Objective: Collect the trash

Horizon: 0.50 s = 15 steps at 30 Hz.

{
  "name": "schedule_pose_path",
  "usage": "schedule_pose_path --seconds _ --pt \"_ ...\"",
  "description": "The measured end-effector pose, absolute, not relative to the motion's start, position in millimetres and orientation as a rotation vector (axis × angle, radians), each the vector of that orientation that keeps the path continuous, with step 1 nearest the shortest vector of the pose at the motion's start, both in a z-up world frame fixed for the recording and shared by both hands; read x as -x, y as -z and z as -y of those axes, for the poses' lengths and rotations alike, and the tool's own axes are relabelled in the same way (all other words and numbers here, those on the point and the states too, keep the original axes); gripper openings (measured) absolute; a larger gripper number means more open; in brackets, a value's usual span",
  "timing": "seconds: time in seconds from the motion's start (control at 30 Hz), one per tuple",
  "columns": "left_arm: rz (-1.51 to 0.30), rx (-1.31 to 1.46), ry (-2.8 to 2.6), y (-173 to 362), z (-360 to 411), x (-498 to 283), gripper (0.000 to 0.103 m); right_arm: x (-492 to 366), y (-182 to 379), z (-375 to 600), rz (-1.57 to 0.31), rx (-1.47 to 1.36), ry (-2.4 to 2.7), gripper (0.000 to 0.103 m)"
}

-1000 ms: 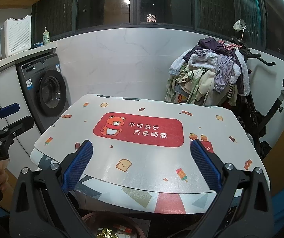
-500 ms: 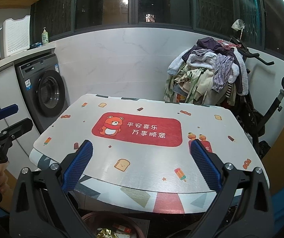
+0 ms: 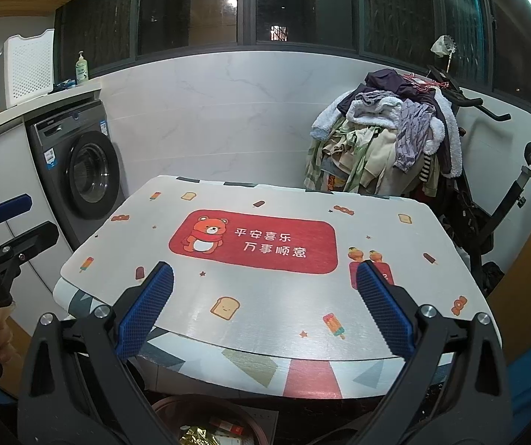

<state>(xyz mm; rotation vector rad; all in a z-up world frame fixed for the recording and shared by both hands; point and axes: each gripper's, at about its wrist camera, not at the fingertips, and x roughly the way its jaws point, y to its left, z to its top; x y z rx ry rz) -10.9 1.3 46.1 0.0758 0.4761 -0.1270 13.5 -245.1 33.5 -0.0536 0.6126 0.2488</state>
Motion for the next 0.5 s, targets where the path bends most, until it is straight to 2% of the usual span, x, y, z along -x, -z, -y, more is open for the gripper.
schedule_pose_path --seconds 0.5 --pt "-0.475 -0.078 0.126 -46.3 -0.5 11.0 0.097 -13.7 -34.0 245.8 -0.613 0.054 -0.248 0.097"
